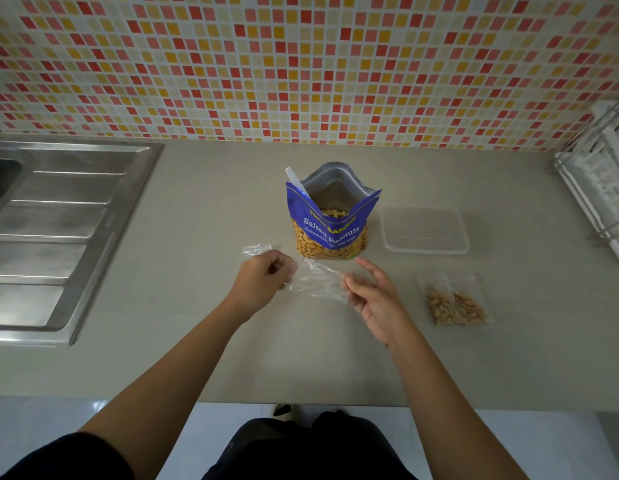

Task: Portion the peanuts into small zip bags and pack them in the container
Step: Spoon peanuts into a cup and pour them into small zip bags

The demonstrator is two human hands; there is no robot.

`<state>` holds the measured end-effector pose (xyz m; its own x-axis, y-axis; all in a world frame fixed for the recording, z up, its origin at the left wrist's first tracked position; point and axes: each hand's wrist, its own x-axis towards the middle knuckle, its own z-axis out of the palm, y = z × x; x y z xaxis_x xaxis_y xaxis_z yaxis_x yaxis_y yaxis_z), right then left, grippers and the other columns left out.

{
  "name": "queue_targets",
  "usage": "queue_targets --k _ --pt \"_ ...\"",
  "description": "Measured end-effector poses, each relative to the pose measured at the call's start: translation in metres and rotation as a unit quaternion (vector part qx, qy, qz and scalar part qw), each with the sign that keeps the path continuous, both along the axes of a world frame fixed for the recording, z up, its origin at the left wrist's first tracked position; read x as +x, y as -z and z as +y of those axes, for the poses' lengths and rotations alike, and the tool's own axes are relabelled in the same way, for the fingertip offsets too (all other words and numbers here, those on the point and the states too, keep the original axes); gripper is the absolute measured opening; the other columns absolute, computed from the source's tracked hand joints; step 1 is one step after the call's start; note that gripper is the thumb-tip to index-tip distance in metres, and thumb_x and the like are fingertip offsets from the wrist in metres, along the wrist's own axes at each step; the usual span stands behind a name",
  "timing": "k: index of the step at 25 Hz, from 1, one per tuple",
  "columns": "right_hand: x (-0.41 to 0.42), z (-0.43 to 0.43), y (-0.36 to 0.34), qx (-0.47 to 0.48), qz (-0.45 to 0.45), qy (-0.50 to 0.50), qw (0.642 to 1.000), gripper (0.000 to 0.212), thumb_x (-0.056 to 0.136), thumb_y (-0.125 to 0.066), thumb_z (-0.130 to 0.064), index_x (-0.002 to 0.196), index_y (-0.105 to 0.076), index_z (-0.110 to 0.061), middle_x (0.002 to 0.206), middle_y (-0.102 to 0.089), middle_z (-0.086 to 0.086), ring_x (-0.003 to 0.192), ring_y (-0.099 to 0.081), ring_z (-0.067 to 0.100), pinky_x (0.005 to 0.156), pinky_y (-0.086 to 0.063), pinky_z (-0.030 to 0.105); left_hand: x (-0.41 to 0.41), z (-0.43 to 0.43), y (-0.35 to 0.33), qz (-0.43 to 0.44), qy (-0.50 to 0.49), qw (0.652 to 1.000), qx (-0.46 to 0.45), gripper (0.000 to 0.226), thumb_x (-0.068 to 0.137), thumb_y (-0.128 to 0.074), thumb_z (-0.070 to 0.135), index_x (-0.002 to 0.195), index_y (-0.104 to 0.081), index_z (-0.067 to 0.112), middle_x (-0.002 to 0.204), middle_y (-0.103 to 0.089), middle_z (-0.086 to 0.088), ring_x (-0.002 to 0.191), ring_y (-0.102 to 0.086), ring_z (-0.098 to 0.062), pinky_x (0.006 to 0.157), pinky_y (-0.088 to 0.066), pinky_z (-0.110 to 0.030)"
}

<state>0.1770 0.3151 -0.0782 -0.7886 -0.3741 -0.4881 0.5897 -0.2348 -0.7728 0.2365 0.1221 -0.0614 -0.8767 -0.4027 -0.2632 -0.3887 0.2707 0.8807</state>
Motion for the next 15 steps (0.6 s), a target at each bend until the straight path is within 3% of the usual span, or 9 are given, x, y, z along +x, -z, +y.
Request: queue_targets --k 3,7,10,12,15 --pt "-0.001 0.000 0.000 0.017 0.021 -0.002 1.000 0.048 0.081 -0.061 0.009 0.119 -0.050 -0.018 0.067 -0.064 -0.007 0.061 -0.060 0.003 0.057 -0.050 0.015 -0.002 0.002 -0.004 -0.009 0.044 0.993 0.105 0.012 0.085 -0.058 0.000 0.083 -0.063 0.011 0.069 -0.060 -0.003 0.060 -0.055 -0.010 0.063 -0.049 -0.018" --pt "-0.004 0.002 -0.002 0.014 0.046 0.029 0.998 0.040 0.084 -0.059 0.006 0.113 -0.052 -0.019 0.063 -0.065 -0.007 0.056 -0.060 0.003 0.057 -0.051 0.014 -0.003 0.001 -0.003 -0.023 0.051 0.997 0.050 0.019 0.080 -0.060 -0.003 0.080 -0.068 0.015 0.067 -0.063 -0.004 0.064 -0.057 -0.011 0.070 -0.052 -0.022" --pt "-0.005 0.004 0.001 0.066 0.093 0.037 0.993 0.037 0.084 -0.060 0.005 0.109 -0.054 -0.021 0.070 -0.068 -0.007 0.066 -0.064 0.002 0.065 -0.053 0.016 -0.005 -0.003 -0.004 -0.031 0.040 0.997 0.050 0.026 0.078 -0.055 -0.006 0.073 -0.070 0.014 0.068 -0.064 -0.007 0.064 -0.056 -0.016 0.073 -0.053 -0.030" --pt "-0.008 0.009 0.011 0.157 0.159 0.073 0.972 0.034 0.083 -0.060 0.005 0.104 -0.056 -0.022 0.079 -0.067 -0.004 0.072 -0.063 0.003 0.073 -0.050 0.022 -0.007 -0.008 -0.006 -0.034 0.019 0.998 0.041 0.023 0.077 -0.055 -0.007 0.074 -0.071 0.010 0.065 -0.062 -0.008 0.060 -0.054 -0.017 0.071 -0.053 -0.032" --pt "-0.004 0.017 0.012 0.292 0.318 0.063 0.900 0.025 0.081 -0.064 -0.003 0.097 -0.060 -0.022 0.084 -0.065 -0.007 0.074 -0.061 0.004 0.075 -0.047 0.023 -0.008 -0.016 -0.008 -0.050 0.010 0.997 0.061 0.017 0.077 -0.057 -0.005 0.077 -0.072 0.003 0.066 -0.062 -0.011 0.058 -0.053 -0.017 0.070 -0.052 -0.030"
